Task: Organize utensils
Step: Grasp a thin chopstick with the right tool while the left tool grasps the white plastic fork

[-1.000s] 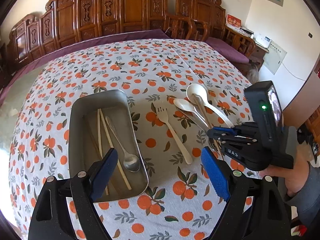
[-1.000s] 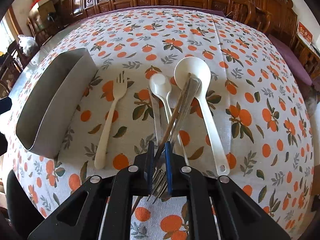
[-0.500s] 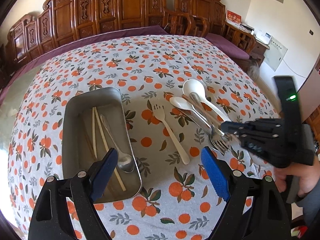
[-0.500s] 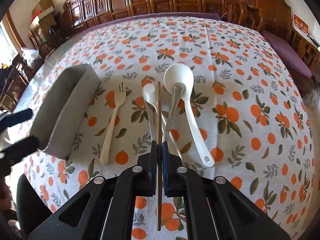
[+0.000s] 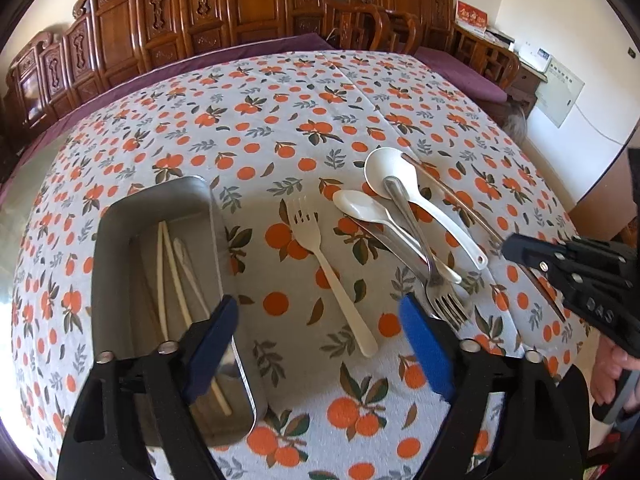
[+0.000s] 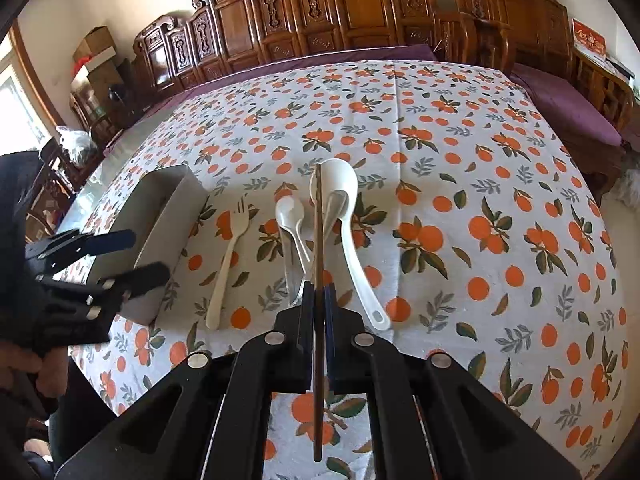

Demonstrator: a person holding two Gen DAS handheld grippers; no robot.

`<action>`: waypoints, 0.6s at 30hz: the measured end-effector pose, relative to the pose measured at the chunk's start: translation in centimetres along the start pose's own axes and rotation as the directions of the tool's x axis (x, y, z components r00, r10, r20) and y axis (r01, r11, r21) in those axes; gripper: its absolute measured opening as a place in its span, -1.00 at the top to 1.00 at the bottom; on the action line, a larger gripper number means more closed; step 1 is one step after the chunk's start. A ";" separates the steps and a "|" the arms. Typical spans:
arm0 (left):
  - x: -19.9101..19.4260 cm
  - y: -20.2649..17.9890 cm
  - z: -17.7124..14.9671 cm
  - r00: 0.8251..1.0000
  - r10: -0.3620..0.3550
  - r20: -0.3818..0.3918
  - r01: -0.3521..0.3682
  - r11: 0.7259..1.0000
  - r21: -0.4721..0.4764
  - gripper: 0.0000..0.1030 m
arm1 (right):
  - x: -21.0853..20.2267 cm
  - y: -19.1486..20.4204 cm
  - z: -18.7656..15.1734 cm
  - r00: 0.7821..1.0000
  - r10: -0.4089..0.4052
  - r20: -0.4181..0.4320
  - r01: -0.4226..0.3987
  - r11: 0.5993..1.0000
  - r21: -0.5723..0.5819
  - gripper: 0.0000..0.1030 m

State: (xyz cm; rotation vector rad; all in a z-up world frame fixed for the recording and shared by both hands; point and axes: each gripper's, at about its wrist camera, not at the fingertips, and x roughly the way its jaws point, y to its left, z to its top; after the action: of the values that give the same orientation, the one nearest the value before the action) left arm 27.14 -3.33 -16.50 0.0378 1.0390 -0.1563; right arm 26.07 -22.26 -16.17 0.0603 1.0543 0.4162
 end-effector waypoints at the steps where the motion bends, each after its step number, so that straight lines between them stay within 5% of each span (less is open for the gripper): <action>1: 0.4 -0.1 0.2 1.000 -0.001 -0.008 0.001 1.000 0.003 -0.35 | 0.1 -0.2 -0.2 1.000 -0.003 0.000 0.003 1.000 -0.003 0.88; 10: 4.4 -1.4 2.9 0.997 -0.002 -0.078 0.002 1.000 0.005 0.21 | 0.3 -2.0 -1.2 0.999 -0.034 -0.002 0.034 0.999 0.001 0.88; 18: 7.6 -0.8 3.2 0.987 0.031 -0.159 -0.034 0.999 -0.017 0.31 | 0.3 -2.3 -1.6 1.000 -0.026 -0.005 0.026 1.000 0.013 0.88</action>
State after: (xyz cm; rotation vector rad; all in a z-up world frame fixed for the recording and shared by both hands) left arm 33.51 -5.32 -21.36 0.0506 1.1984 -0.1146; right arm 25.52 -24.55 -17.79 0.0567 1.0620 0.3862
